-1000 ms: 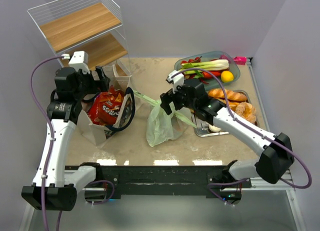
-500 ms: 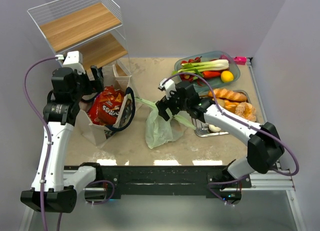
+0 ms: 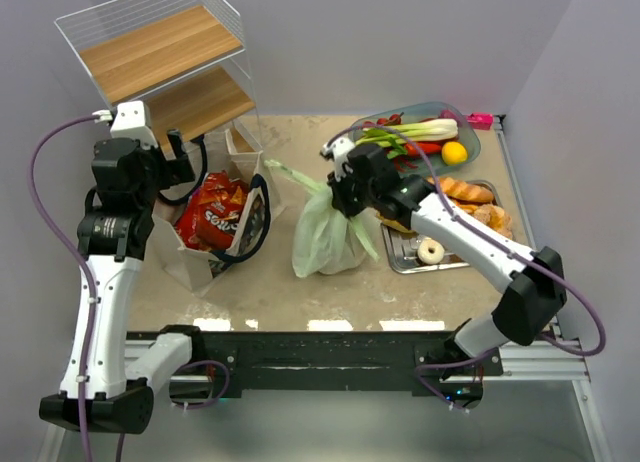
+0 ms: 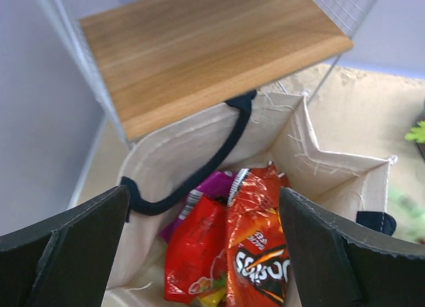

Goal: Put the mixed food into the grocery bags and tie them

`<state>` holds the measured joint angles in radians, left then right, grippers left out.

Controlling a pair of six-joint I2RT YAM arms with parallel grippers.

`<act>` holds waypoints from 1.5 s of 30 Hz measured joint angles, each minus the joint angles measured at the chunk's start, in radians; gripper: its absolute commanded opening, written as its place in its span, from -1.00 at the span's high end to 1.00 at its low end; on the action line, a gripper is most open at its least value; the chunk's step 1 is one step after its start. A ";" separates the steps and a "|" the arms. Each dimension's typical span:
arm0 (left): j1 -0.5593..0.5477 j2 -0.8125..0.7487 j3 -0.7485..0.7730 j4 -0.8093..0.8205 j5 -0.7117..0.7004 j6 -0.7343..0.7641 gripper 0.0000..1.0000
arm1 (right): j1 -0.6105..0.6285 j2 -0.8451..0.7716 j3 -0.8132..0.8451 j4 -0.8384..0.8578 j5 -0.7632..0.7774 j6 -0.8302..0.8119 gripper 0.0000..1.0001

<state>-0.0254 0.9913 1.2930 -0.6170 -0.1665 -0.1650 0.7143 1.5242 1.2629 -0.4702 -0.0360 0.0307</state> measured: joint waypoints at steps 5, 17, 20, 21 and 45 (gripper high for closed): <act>0.000 -0.051 0.001 0.001 -0.074 0.019 -1.00 | 0.011 -0.086 0.268 -0.047 0.017 0.104 1.00; 0.002 -0.094 0.099 0.018 -0.029 -0.118 -1.00 | 0.286 0.067 0.653 0.317 0.016 0.267 1.00; 0.002 -0.116 0.142 0.034 -0.029 -0.136 -1.00 | 0.333 0.231 0.740 0.347 0.023 0.296 1.00; 0.002 -0.121 0.154 0.039 -0.031 -0.136 -1.00 | 0.343 0.281 0.756 0.354 0.031 0.304 1.00; 0.003 -0.108 0.089 0.055 0.043 -0.127 -1.00 | 0.438 0.591 0.882 0.238 0.674 -0.017 1.00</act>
<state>-0.0219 0.8833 1.3823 -0.5621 -0.1230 -0.2916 1.1522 2.1151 2.1452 -0.2317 0.6380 0.0139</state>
